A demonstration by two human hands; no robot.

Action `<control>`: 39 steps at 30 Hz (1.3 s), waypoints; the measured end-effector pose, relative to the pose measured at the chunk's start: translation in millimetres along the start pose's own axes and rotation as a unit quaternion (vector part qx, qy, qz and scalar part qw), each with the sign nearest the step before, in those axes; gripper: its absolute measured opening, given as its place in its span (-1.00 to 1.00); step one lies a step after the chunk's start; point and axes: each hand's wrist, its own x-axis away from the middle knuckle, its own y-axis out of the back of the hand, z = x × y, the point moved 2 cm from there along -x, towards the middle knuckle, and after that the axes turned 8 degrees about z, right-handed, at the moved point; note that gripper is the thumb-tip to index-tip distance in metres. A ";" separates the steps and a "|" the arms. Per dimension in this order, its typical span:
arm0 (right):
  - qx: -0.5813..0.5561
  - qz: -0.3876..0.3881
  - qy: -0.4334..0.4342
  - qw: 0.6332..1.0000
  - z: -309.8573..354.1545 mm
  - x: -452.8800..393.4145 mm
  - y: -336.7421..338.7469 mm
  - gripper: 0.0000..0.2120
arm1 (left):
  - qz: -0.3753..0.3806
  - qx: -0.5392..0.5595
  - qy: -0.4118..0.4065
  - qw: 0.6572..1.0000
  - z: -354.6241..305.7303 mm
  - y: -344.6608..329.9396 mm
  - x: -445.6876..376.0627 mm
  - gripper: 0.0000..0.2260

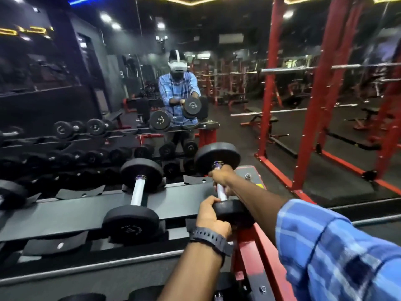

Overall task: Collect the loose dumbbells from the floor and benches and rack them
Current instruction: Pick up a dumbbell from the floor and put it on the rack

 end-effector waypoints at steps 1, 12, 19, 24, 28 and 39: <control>0.003 0.005 0.004 1.000 -3.2 -10.1 -2.4 -0.93 | -0.013 0.001 0.001 1.000 -0.2 2.5 -11.4 -0.86; 0.009 0.162 -0.089 0.983 -11.1 -62.7 -39.8 -0.65 | -0.072 0.042 0.028 0.996 -28.9 34.3 -69.6 -0.75; 0.040 0.191 -0.083 0.977 -8.5 -42.6 -35.9 -0.76 | -0.041 0.013 0.048 0.998 -33.2 39.7 -51.5 -0.69; 0.282 0.150 0.005 0.948 -7.1 -18.9 -11.2 -0.55 | -0.028 0.052 0.026 0.998 -39.7 48.1 -23.6 -0.47; 0.240 0.130 0.011 0.962 -9.0 19.8 13.6 -0.63 | -0.083 -0.016 -0.114 0.990 -75.7 47.4 20.2 -0.68; -0.006 -0.067 0.274 0.959 89.9 268.8 27.9 -0.48 | -0.003 -0.443 -0.472 0.762 -125.4 63.3 252.6 -0.59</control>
